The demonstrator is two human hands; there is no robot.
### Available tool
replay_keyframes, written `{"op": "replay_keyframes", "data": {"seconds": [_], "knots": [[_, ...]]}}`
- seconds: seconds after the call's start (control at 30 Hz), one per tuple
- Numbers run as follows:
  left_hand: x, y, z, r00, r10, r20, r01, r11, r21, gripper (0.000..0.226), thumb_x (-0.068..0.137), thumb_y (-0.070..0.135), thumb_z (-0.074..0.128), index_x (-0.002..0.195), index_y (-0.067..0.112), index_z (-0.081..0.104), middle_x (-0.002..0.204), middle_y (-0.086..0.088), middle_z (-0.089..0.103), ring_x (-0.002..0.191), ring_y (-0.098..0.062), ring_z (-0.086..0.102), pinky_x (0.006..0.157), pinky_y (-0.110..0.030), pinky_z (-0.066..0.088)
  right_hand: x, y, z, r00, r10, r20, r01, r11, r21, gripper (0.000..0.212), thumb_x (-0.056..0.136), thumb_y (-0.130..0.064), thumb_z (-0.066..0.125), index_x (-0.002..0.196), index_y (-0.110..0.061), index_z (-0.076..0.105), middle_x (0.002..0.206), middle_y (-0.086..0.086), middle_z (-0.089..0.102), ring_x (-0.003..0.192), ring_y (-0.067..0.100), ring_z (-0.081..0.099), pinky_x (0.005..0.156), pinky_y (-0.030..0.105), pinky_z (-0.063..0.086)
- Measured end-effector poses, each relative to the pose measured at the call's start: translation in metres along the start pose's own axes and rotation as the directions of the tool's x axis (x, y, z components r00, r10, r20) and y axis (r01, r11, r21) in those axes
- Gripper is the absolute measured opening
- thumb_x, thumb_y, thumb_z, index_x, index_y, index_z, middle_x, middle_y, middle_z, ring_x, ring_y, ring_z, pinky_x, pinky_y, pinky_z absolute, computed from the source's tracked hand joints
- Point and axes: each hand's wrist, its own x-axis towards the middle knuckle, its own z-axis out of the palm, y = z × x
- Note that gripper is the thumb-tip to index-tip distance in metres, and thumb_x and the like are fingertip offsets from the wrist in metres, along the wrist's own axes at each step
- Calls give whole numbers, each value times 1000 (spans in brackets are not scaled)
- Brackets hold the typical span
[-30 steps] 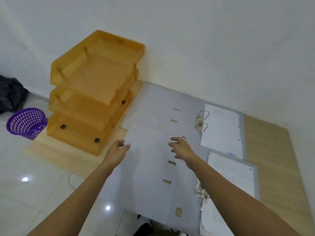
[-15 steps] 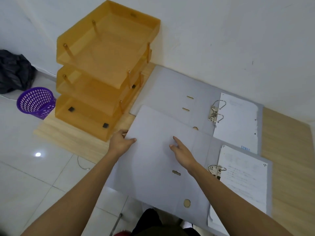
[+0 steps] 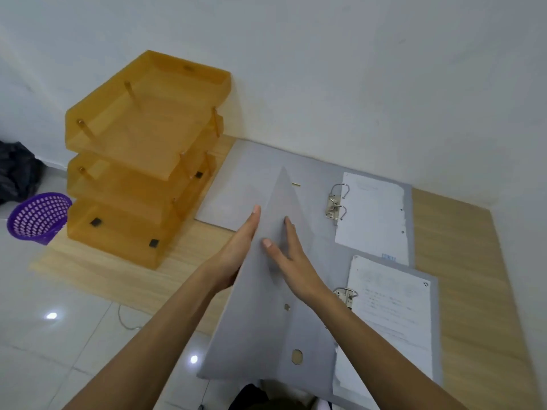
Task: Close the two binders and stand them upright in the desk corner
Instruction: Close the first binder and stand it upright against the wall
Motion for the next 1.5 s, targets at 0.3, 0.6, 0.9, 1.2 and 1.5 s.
{"op": "replay_keyframes", "data": {"seconds": [0.3,0.6,0.9,1.2,1.5], "knots": [[54,-76,129,987,122,103,-156,881,447,71,90,79,22,154,55,5,161,32,1,151,3,5,124,-35,13,-76,18,-108,985,127,-119,-63,897,437,70,76,-74,64,140,-44,56,151,-11,55,136,15,55,108,47,49],[81,-146,139,976,159,-148,21,610,792,74,98,60,37,159,37,2,170,7,-8,157,-20,-5,125,-48,4,-125,84,-218,904,182,-388,-96,969,229,42,87,-4,71,127,-13,64,125,8,73,107,24,72,94,42,59],[61,-180,164,921,114,-373,137,801,583,61,92,38,66,142,9,47,129,-6,60,97,-16,57,85,-29,42,-139,184,-244,770,272,-578,-370,927,-57,115,72,-35,86,161,-31,14,152,10,34,138,32,43,105,38,43],[63,-190,181,870,159,-466,178,781,598,69,88,39,71,144,11,44,140,-12,58,126,-32,57,94,-33,44,-129,206,-222,966,208,-151,-255,714,-652,94,85,-57,64,160,-46,8,171,-6,-19,157,35,-17,120,66,3],[72,-197,184,868,103,-486,221,796,564,74,80,39,79,140,12,47,131,-9,64,114,-30,65,90,-36,52,-135,227,-231,917,386,-96,-369,735,-570,108,84,-56,68,158,-48,-9,167,-12,-29,154,37,-24,118,71,16]]}}
